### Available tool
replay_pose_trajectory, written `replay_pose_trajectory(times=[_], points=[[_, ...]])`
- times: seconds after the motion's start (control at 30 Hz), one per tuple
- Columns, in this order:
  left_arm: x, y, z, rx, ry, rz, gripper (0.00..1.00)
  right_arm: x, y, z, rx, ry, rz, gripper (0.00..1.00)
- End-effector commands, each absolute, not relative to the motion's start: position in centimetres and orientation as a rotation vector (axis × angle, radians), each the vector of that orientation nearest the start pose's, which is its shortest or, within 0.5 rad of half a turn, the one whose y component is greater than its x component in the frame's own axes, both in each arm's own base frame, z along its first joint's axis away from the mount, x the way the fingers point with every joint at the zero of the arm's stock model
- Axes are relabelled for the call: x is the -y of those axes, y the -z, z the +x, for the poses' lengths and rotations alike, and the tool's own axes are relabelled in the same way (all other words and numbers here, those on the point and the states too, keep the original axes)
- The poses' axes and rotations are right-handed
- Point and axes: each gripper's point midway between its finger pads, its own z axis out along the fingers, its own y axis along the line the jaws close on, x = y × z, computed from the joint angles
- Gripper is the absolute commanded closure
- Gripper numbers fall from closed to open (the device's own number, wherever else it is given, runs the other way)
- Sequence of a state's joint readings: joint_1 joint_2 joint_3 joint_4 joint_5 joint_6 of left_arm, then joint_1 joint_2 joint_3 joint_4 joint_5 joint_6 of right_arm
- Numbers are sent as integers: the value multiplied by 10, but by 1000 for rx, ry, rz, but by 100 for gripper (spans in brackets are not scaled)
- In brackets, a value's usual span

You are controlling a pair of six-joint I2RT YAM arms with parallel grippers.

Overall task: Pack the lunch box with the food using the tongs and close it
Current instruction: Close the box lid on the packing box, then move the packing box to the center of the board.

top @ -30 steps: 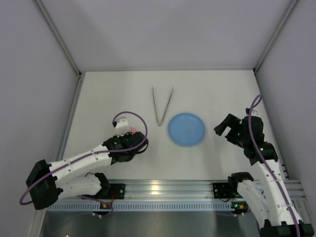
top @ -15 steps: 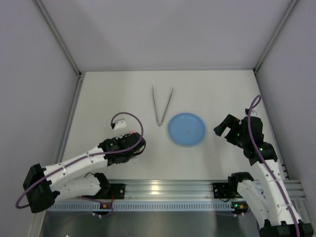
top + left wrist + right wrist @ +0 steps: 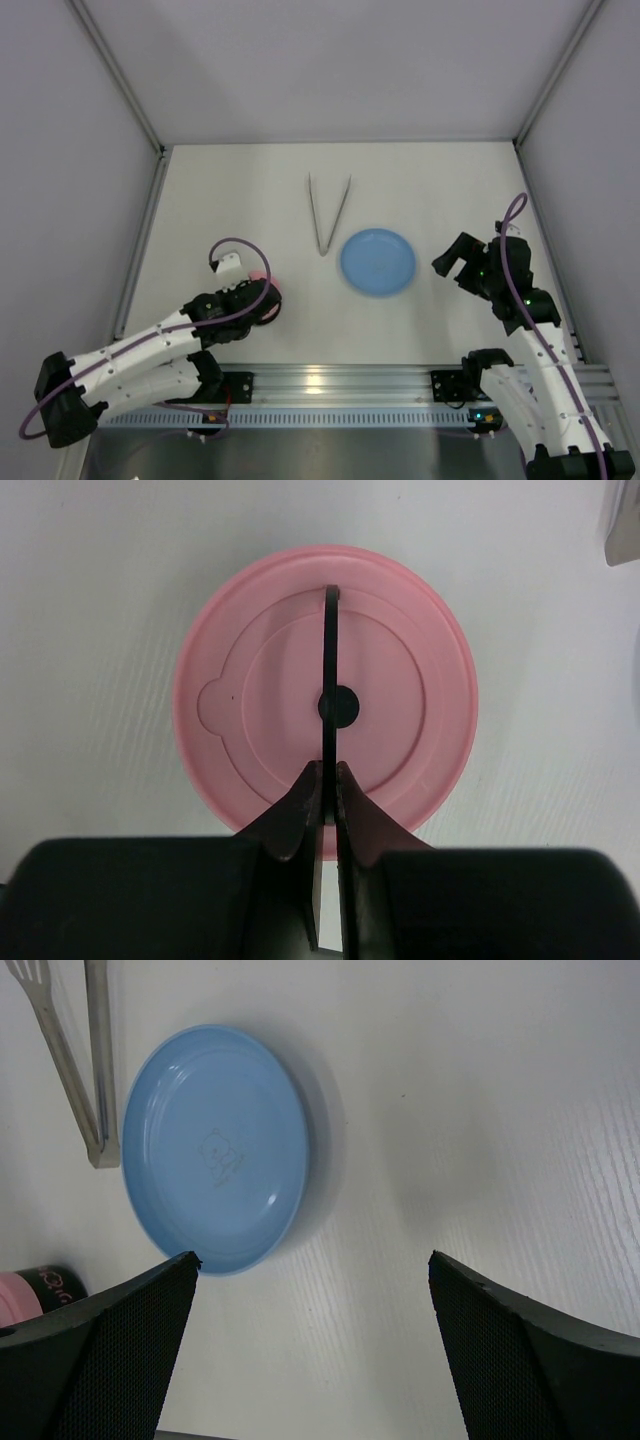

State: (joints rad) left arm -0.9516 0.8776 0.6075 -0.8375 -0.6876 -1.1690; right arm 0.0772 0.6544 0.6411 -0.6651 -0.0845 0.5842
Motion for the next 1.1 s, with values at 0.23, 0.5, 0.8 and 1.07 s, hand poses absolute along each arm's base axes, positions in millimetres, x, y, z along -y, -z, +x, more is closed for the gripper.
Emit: replay_pose_trajectory(times=[0.23,0.5,0.8,1.07], points=[[112,-58,159,-2418,52,-453,89,-56,-161,235,-2164,-469,506,4],[125,-36,151,-2442,215,-553,85,-55,-158,236,-2176,-459,495,4],[149,-27,157,-2490,286,-499,83,-56,-154,237,-2187,-459,489,4],[168,-14,165,-2545,298,-432,79,-54,-151,236,-2198,-441,487,4]])
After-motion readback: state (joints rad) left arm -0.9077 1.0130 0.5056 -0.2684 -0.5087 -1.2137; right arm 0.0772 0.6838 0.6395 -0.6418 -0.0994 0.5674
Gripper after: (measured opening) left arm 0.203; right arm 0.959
